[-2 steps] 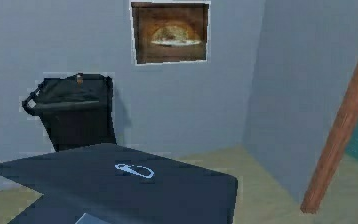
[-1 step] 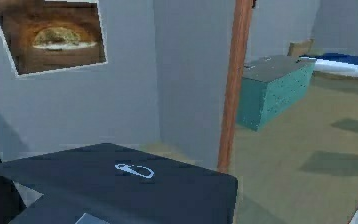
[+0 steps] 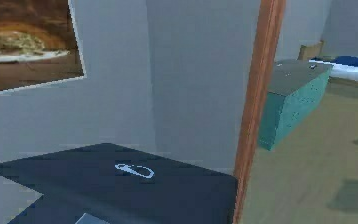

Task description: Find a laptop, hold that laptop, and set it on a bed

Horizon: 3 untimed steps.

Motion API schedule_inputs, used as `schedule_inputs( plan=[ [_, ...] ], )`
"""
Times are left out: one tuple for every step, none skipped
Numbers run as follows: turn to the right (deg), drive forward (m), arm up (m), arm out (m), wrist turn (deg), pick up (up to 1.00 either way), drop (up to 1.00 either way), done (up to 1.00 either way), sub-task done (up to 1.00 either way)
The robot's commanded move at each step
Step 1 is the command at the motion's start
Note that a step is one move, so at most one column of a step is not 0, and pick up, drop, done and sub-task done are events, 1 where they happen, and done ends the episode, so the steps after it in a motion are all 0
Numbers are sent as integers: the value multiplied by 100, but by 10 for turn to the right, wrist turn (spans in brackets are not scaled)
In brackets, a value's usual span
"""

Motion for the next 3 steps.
schedule_inputs(
  plan=[
    [420, 0, 0, 0, 0, 0, 0, 0, 0],
    [0, 100, 0, 0, 0, 0, 0, 0, 0],
    [0, 100, 0, 0, 0, 0, 0, 0, 0]
  ],
)
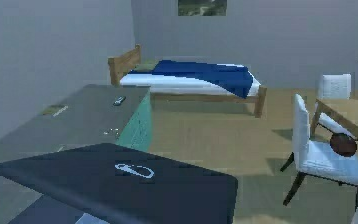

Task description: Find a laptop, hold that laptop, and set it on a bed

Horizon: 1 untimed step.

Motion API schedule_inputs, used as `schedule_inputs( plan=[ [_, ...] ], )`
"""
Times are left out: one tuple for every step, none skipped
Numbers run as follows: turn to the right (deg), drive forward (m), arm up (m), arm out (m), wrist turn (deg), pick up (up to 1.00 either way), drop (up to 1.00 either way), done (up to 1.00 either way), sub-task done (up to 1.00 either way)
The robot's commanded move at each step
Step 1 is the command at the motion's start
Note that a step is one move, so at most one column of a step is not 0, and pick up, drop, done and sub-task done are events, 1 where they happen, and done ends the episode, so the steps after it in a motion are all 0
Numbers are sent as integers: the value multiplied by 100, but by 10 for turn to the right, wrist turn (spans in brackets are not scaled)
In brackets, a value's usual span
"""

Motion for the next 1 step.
schedule_inputs(
  plan=[
    [0, 100, 0, 0, 0, 0, 0, 0, 0]
  ],
)
